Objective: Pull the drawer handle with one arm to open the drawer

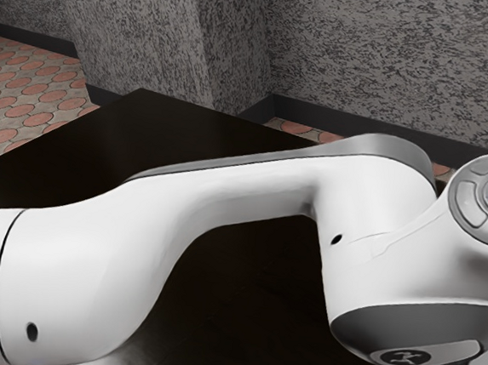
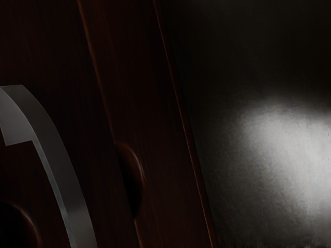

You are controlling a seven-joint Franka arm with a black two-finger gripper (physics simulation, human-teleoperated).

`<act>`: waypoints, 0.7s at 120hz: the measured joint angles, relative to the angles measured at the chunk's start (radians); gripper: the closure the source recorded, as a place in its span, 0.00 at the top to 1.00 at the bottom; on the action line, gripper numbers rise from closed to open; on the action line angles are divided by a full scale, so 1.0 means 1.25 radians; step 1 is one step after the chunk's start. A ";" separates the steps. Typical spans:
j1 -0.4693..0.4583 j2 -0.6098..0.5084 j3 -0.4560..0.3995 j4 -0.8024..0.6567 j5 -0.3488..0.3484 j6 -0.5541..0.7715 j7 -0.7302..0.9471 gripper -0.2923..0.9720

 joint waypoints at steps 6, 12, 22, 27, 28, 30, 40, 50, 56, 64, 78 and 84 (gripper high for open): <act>0.001 -0.008 0.001 -0.017 0.004 0.000 0.001 0.75; 0.003 -0.011 0.002 -0.028 0.007 0.001 0.001 0.85; 0.005 -0.019 0.003 -0.047 0.007 0.001 0.004 0.94; 0.006 -0.038 0.003 -0.070 0.005 0.000 0.006 0.89; 0.006 -0.042 0.004 -0.075 0.005 0.000 0.006 0.87; 0.007 -0.051 0.004 -0.084 0.005 0.000 0.006 0.84; 0.006 -0.086 0.009 -0.130 0.010 0.002 0.006 0.72; 0.004 -0.104 0.011 -0.154 0.011 0.002 0.006 0.65; 0.002 -0.118 0.012 -0.165 0.011 0.000 0.006 0.61; -0.001 -0.133 0.013 -0.185 0.011 -0.002 0.005 0.60; -0.008 -0.160 0.024 -0.228 0.011 0.002 0.004 0.68; -0.014 -0.177 0.030 -0.251 0.011 0.003 0.004 0.67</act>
